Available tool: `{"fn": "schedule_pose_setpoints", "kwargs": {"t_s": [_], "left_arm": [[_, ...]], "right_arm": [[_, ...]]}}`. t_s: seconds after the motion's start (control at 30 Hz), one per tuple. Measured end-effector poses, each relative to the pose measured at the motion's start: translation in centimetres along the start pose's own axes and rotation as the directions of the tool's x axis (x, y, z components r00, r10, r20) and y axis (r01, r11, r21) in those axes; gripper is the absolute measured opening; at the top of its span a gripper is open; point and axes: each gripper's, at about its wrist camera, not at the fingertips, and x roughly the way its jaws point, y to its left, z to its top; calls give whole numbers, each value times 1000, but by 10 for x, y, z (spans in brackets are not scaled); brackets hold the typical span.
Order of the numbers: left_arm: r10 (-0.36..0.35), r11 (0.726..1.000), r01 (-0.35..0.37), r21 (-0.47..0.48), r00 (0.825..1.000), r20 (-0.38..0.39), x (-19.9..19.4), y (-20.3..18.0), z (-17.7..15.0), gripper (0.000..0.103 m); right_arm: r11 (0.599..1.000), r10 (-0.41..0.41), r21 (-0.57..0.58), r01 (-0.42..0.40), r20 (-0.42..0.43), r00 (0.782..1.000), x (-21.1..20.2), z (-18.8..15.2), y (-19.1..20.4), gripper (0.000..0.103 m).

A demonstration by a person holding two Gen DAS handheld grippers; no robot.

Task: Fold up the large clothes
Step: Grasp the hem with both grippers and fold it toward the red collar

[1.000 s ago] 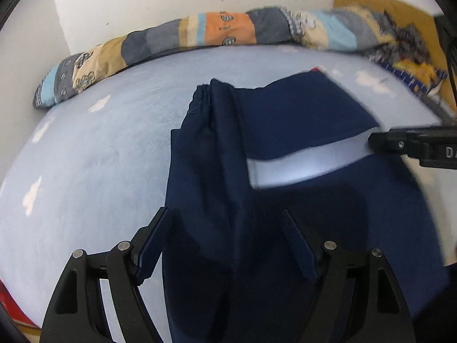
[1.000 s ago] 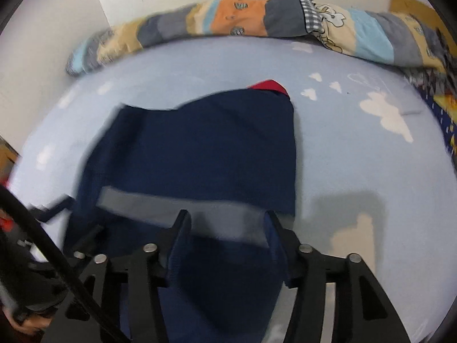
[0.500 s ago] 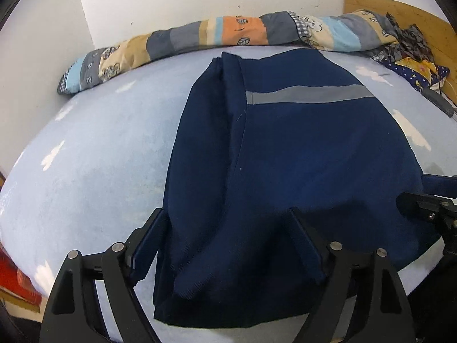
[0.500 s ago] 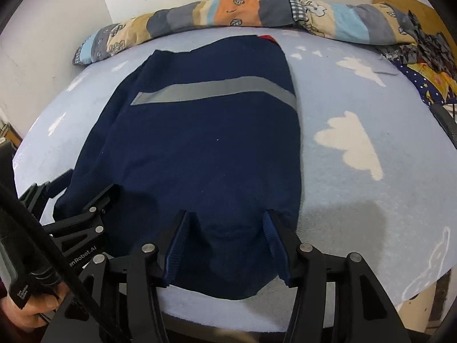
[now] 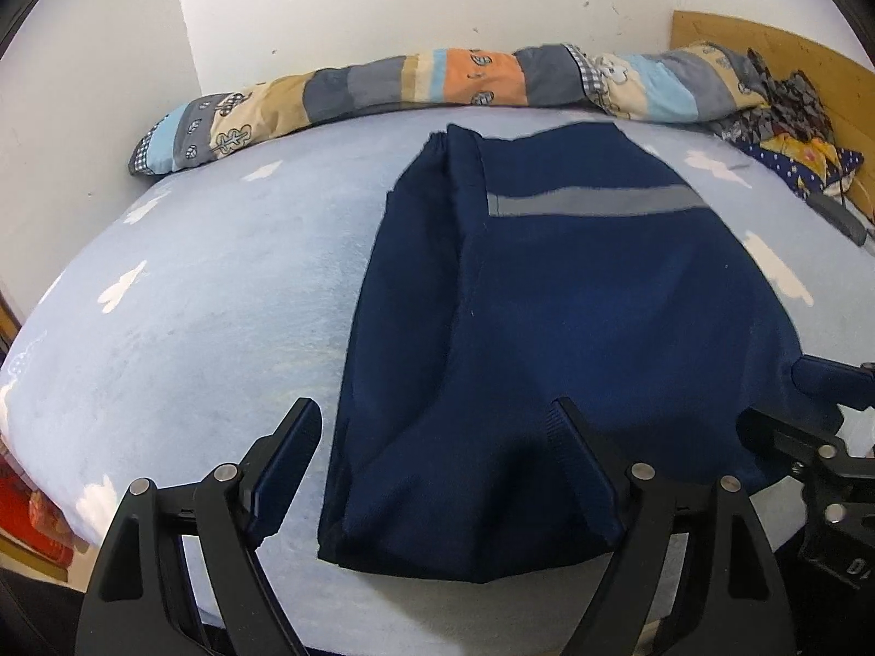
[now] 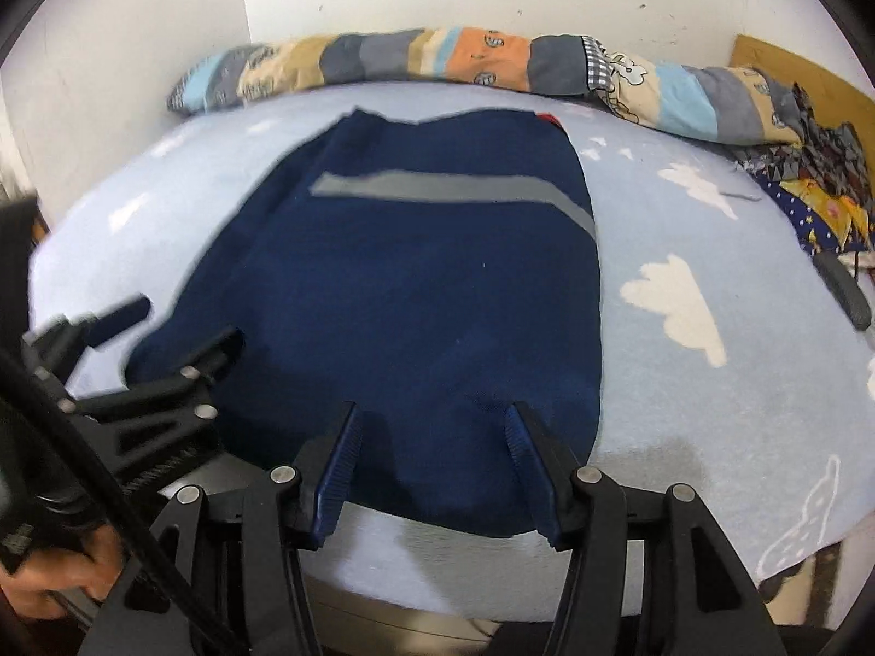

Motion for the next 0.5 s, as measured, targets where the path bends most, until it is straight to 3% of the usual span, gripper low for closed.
{"fn": "schedule_pose_setpoints", "kwargs": {"t_s": [0.5], "left_arm": [[-18, 1000, 18, 5, 1000, -23, 11, -3, -4, 84]], "right_arm": [[1000, 0, 8, 0, -43, 999, 21, -3, -5, 61]]}}
